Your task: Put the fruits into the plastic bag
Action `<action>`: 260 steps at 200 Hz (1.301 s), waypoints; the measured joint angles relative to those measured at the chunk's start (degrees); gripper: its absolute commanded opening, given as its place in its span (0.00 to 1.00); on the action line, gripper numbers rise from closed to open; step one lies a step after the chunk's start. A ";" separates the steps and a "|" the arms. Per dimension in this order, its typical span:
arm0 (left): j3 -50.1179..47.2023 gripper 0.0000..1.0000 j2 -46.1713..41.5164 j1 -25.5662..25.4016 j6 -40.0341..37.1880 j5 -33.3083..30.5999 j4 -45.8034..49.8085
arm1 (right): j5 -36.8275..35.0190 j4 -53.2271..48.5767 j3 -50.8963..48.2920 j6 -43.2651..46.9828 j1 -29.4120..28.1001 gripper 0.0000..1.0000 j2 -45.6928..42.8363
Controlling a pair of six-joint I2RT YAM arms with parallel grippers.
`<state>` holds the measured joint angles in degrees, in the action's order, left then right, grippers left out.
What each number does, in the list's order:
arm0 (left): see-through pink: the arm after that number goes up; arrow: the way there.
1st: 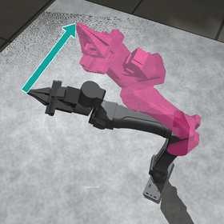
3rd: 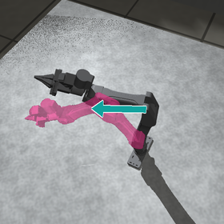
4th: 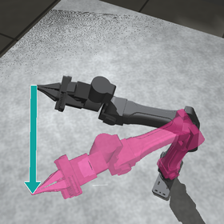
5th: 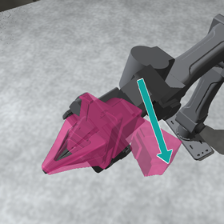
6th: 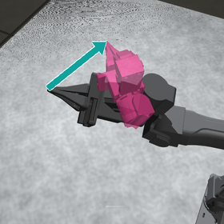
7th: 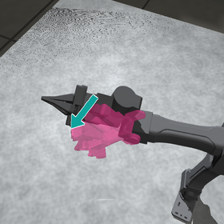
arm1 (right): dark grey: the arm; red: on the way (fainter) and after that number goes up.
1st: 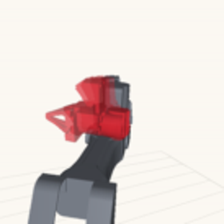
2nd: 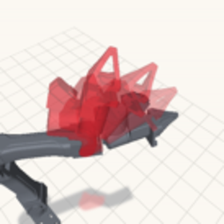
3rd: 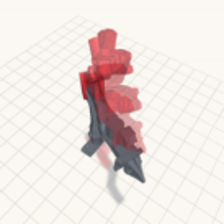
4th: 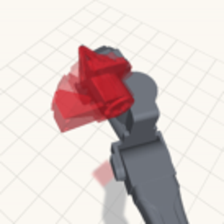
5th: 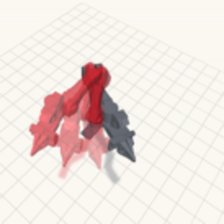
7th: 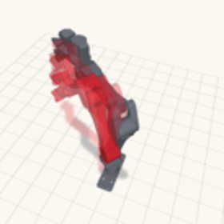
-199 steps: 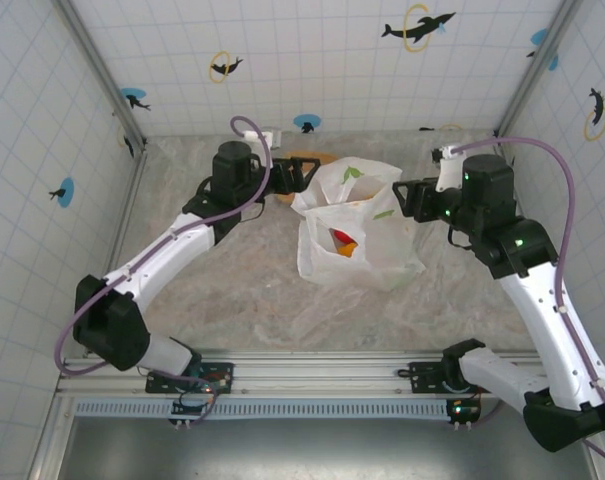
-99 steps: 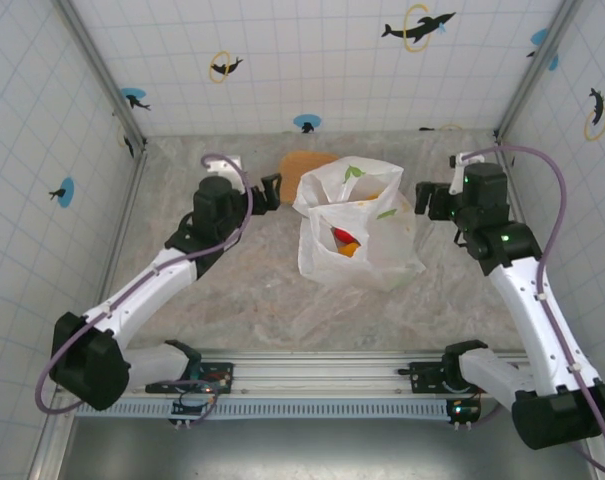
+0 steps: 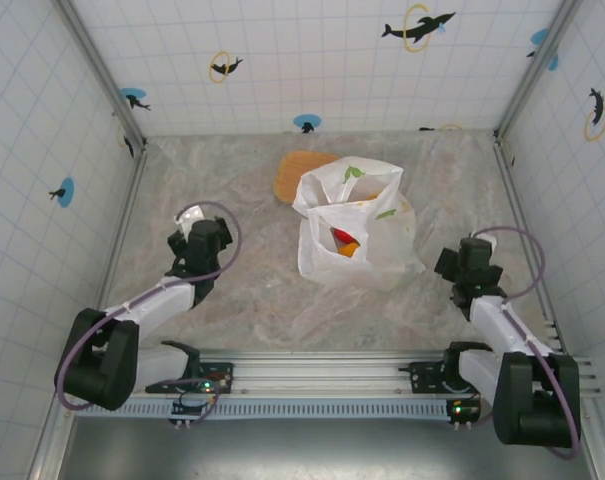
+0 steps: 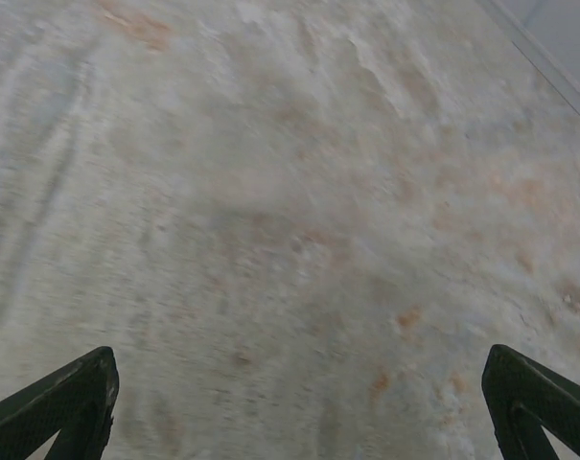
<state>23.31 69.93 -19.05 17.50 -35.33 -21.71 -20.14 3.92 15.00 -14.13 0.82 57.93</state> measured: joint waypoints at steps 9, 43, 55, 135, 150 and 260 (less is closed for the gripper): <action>-2.14 0.98 0.31 0.74 -2.27 -1.75 -2.69 | -1.14 2.84 -1.46 -0.59 0.00 1.00 0.98; -6.71 0.98 4.90 4.96 -8.92 -1.99 -10.05 | -6.40 13.29 -3.17 -2.10 -1.25 1.00 7.58; -7.54 0.98 6.80 5.90 -10.69 -1.53 -12.79 | -8.41 17.51 -3.85 -1.62 -2.62 1.00 9.99; -22.38 0.98 13.44 12.74 -15.89 11.13 -41.20 | -10.25 39.87 -7.58 6.62 -5.81 1.00 22.21; -23.06 0.98 15.28 16.11 -15.15 15.06 -46.69 | -8.39 42.16 -7.61 7.37 -4.90 1.00 22.18; -23.02 0.98 17.07 18.10 -14.51 25.97 -52.13 | 1.33 49.37 -13.20 10.64 -1.53 1.00 19.37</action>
<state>0.30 87.00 -0.95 2.98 -9.37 -73.84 -18.81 53.30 1.80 -3.49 -0.71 77.30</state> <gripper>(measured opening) 0.978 0.999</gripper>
